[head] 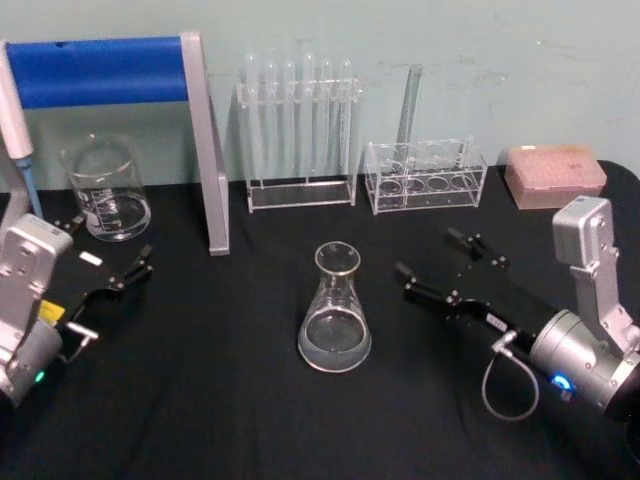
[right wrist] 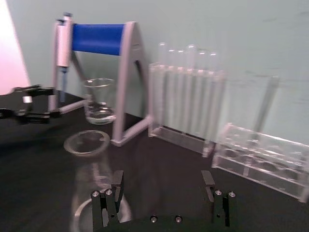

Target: Grasp the erlenmeyer flask with one hand, shake it three times, then place it back.

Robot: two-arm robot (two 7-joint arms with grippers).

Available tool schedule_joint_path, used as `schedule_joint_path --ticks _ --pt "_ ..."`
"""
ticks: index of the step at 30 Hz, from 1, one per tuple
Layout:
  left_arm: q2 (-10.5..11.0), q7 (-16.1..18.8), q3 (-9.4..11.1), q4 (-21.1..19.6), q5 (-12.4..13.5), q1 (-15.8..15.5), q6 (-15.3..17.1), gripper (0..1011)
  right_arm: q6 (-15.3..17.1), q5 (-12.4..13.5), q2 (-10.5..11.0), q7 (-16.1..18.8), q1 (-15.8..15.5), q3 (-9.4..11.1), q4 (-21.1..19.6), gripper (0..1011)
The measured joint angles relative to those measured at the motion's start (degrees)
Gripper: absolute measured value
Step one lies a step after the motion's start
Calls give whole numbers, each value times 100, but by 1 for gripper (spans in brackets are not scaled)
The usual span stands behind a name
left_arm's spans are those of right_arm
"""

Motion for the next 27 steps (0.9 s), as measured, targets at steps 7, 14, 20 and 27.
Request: schedule_joint_path --ticks 7,14,20,27 --pt "0 0 0 0 0 0 0 1001 107 40 -54 340 -54 -79 -113 1000" --pt "0 0 0 0 0 0 0 1001 185 36 -115 615 -75 -114 -144 1000" --pt "0 0 0 0 0 0 0 1001 207 -55 -201 723 -33 -138 -89 1000" --pt "0 0 0 0 0 0 0 1001 176 -310 -378 797 121 -220 99 1000"
